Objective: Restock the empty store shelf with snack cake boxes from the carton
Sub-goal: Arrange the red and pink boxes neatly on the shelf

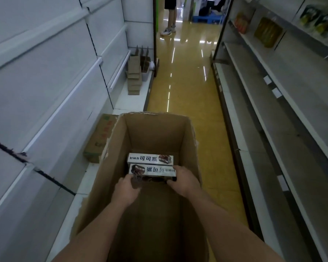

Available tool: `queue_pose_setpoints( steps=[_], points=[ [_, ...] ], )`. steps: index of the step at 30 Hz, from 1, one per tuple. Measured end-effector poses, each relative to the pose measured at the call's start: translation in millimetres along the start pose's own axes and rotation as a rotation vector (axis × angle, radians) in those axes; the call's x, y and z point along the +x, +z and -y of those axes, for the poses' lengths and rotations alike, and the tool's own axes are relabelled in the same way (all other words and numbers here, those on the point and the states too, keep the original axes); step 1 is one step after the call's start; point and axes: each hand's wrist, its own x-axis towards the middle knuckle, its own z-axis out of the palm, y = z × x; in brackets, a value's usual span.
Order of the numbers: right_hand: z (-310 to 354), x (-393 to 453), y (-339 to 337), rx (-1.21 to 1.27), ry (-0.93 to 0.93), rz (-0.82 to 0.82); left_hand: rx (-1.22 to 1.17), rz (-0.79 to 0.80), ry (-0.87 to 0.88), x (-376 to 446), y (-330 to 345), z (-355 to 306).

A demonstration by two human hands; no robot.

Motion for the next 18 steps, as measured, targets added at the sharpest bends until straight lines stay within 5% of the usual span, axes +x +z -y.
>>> queue_pose_setpoints(
  steps=[9, 18],
  points=[
    [-7, 125, 52, -0.181, 0.041, 0.121, 0.070, 0.087, 0.056, 127, 36, 6],
    [-22, 178, 105, -0.321, -0.008, 0.097, 0.260, -0.047, 0.189, 181, 74, 25]
  ],
)
